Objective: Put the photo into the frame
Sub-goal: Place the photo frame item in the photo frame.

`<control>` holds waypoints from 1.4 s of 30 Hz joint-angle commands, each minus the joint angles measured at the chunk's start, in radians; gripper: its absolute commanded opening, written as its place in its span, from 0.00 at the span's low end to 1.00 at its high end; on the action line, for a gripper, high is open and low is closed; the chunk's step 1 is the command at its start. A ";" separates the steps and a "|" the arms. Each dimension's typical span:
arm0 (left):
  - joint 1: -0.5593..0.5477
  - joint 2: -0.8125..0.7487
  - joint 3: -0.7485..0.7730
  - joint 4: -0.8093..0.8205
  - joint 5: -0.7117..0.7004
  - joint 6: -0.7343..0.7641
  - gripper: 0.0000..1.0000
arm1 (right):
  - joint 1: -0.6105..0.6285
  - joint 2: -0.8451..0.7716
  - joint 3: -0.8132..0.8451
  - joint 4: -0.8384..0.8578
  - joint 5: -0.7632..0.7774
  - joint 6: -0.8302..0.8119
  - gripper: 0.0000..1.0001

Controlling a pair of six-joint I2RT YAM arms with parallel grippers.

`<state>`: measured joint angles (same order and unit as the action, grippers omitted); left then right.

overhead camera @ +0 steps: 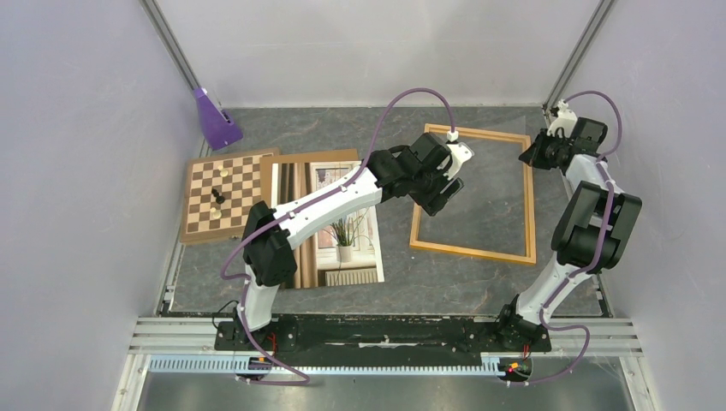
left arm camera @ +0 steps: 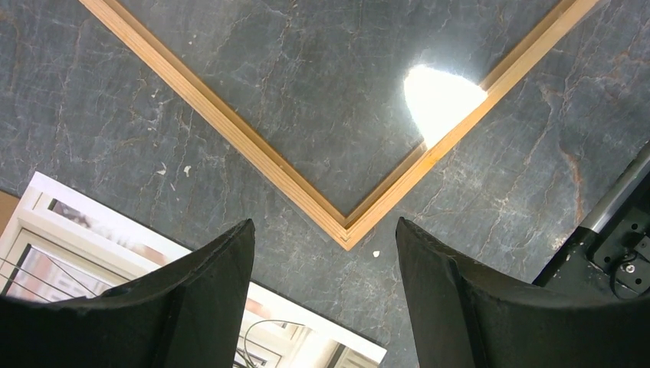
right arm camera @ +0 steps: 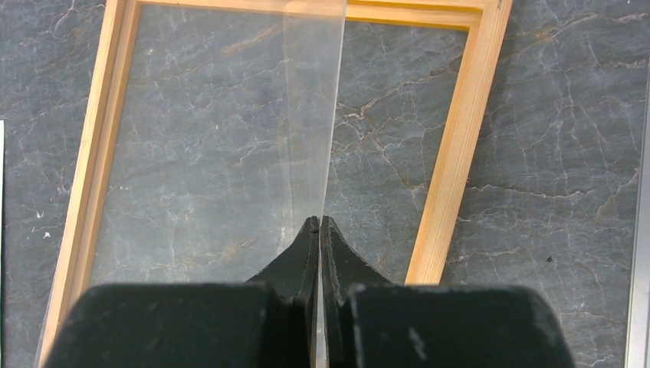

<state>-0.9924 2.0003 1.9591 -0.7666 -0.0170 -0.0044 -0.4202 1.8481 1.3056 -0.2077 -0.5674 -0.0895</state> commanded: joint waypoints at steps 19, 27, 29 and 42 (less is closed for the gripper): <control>0.003 -0.008 0.026 0.003 0.009 0.030 0.74 | 0.027 0.055 0.136 -0.068 0.029 -0.128 0.00; 0.003 -0.007 0.018 0.005 0.011 0.027 0.74 | 0.032 0.073 0.178 -0.120 0.040 -0.160 0.00; 0.004 -0.006 0.018 0.004 0.011 0.027 0.74 | 0.032 0.074 0.185 -0.131 0.041 -0.163 0.00; 0.004 -0.005 0.015 0.004 0.009 0.022 0.73 | 0.040 0.063 0.194 -0.165 0.047 -0.177 0.00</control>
<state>-0.9924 2.0003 1.9587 -0.7723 -0.0166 -0.0032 -0.3878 1.9144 1.4593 -0.3664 -0.5358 -0.2321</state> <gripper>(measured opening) 0.738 0.006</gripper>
